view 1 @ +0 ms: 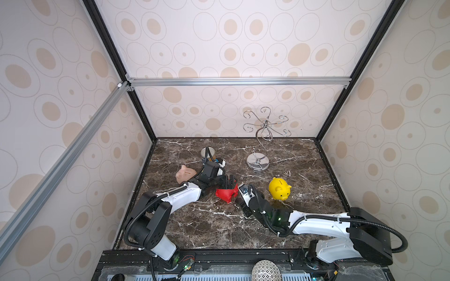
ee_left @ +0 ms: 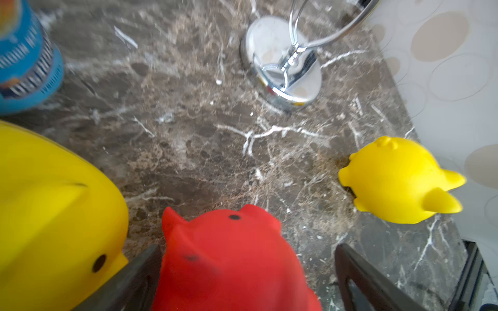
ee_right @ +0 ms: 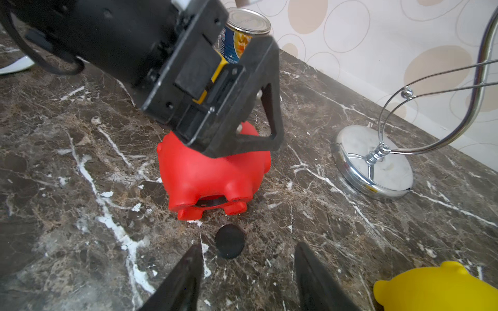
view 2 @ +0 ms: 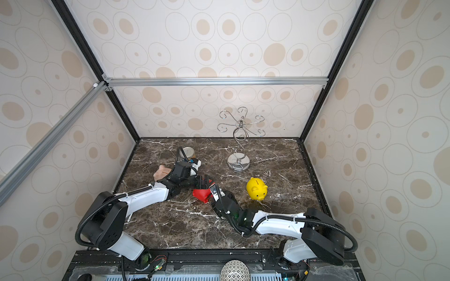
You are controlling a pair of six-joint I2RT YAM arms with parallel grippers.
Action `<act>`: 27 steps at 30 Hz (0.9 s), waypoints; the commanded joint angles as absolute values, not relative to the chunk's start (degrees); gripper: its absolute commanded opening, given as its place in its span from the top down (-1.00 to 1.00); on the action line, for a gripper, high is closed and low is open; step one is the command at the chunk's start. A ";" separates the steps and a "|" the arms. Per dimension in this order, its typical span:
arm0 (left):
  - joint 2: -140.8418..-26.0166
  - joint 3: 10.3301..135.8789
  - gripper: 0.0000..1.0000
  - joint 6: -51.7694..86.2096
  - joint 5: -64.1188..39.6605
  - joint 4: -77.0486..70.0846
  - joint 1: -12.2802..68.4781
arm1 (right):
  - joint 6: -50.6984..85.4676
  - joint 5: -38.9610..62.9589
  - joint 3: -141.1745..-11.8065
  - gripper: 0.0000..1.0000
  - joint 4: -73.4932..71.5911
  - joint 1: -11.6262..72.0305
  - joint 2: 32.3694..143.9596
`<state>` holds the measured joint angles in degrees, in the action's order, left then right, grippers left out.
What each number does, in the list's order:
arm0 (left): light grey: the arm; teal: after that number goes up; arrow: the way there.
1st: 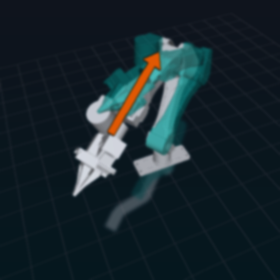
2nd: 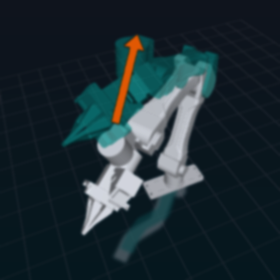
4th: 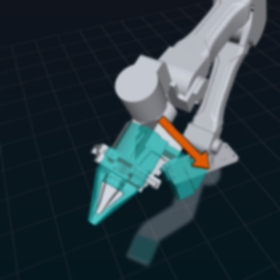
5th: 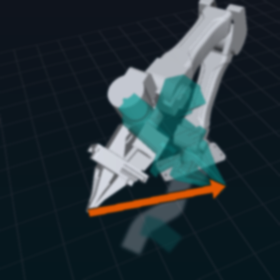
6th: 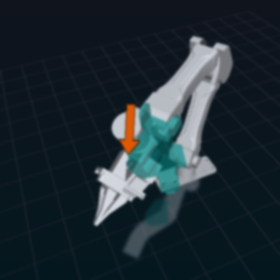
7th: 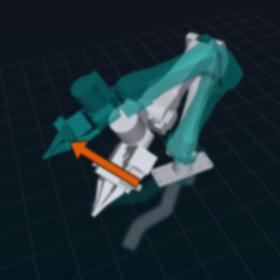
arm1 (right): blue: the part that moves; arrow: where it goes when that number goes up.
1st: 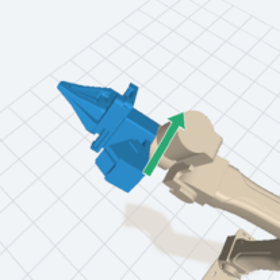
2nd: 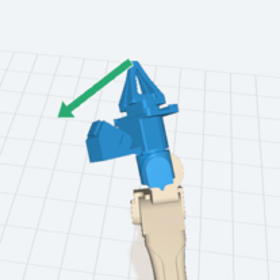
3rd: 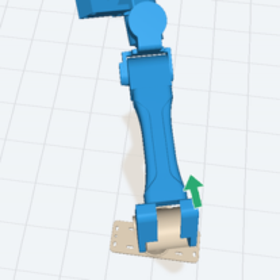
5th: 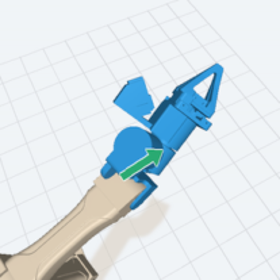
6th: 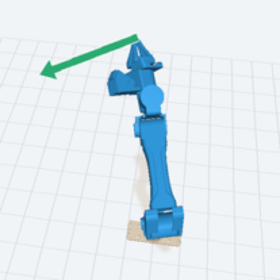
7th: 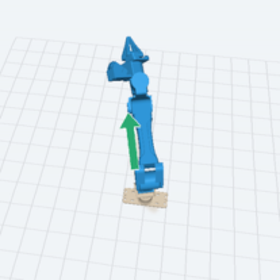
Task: Open piggy banks
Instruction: Adjust the piggy bank at the center of the board.
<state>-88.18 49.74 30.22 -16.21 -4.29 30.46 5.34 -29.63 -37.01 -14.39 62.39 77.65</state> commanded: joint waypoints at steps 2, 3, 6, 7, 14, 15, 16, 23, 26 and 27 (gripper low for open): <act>-83.19 50.08 -1.00 30.72 -12.97 -1.00 29.58 | 7.81 -25.92 -41.79 -0.22 -5.57 62.13 78.39; -81.84 49.65 -1.00 30.93 -12.16 -0.88 29.22 | 8.55 -25.34 -42.51 -0.24 -5.20 62.12 79.01; -76.77 46.93 -1.00 32.29 -9.85 -0.97 27.68 | 9.80 -22.37 -44.97 -0.34 -4.43 62.11 82.15; -74.78 45.62 -1.00 33.01 -8.99 -1.14 26.99 | 10.05 -21.46 -46.07 -0.37 -4.03 62.13 83.85; -63.77 35.66 -1.00 38.16 -4.90 -4.24 22.41 | 11.29 -21.38 -53.80 -0.72 -2.54 61.79 92.53; -63.00 34.83 -1.00 38.52 -4.75 -4.55 22.05 | 11.23 -21.61 -54.87 -0.79 -2.25 61.79 93.33; -62.32 33.99 -1.00 39.00 -4.73 -4.98 21.66 | 10.99 -21.82 -55.76 -0.94 -1.92 61.77 94.34; -60.34 31.30 -1.00 40.76 -5.35 -6.61 21.04 | 11.82 -27.14 -61.59 -0.96 1.67 59.79 100.51; -60.30 31.20 -1.00 40.91 -6.42 -6.62 21.09 | 11.71 -27.36 -60.23 -0.92 1.87 58.38 99.66; -60.29 31.20 -1.00 40.95 -6.67 -6.56 21.09 | 12.04 -26.83 -59.89 -0.90 2.34 57.76 99.23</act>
